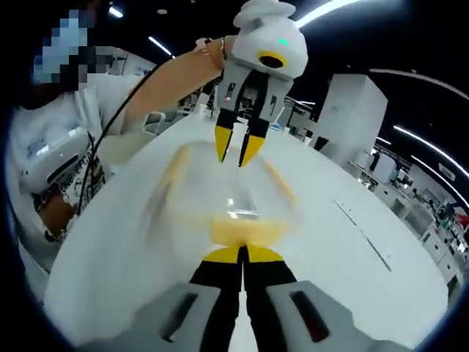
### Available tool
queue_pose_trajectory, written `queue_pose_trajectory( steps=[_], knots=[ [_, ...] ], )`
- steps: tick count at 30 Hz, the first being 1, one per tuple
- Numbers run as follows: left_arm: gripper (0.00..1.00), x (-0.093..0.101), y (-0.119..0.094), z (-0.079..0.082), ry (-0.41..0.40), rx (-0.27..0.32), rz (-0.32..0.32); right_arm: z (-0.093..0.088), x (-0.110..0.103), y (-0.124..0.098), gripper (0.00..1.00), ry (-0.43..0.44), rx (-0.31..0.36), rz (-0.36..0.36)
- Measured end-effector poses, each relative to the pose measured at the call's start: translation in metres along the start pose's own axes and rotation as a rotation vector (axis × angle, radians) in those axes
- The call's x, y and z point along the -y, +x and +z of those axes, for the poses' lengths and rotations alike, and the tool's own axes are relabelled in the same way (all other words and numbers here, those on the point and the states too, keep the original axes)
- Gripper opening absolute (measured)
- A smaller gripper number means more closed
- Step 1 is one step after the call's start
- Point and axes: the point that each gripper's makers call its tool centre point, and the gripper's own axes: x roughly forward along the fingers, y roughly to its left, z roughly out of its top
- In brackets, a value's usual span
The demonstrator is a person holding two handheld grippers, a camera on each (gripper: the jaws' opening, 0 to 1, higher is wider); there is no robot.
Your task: Snap each plastic latch of the storage box into its locked position after aligning the lid with the box until every specified latch is closed and the lid sits flush.
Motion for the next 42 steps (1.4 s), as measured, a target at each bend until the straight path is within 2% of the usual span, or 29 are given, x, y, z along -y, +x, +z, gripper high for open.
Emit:
queue_pose_trajectory(
  steps=[2,7,10,15,19,28,34,39,42],
  knots=[
    [0.13,-0.001,-0.001,0.000,-0.001,0.012,0.000,0.000,0.001,-0.001,0.00,0.030,0.028,0.003],
    [0.13,-0.001,-0.001,0.001,-0.005,0.028,-0.008,0.001,0.001,0.000,0.00,0.027,0.042,-0.014],
    [0.13,-0.001,-0.001,0.002,-0.007,0.007,-0.011,0.002,0.002,0.000,0.00,0.061,0.062,-0.006],
    [0.12,0.000,-0.002,0.001,0.001,-0.026,-0.015,0.004,0.000,0.001,0.00,0.032,0.049,-0.020],
    [0.12,-0.002,-0.002,0.001,-0.045,-0.035,-0.022,0.005,0.000,0.001,0.00,0.046,0.065,-0.016],
    [0.10,-0.002,-0.003,0.000,-0.042,0.004,-0.020,0.006,0.001,0.002,0.00,0.122,0.097,-0.012],
    [0.08,-0.003,-0.001,0.002,-0.042,-0.023,-0.005,0.005,0.002,0.002,0.00,0.185,0.109,-0.009],
    [0.04,-0.006,0.006,0.003,-0.050,0.022,0.001,0.000,0.000,0.004,0.00,0.189,0.101,-0.019],
    [0.02,-0.009,0.011,0.005,-0.064,0.064,-0.006,-0.009,0.001,0.007,0.00,0.242,0.112,-0.025]
  ],
)
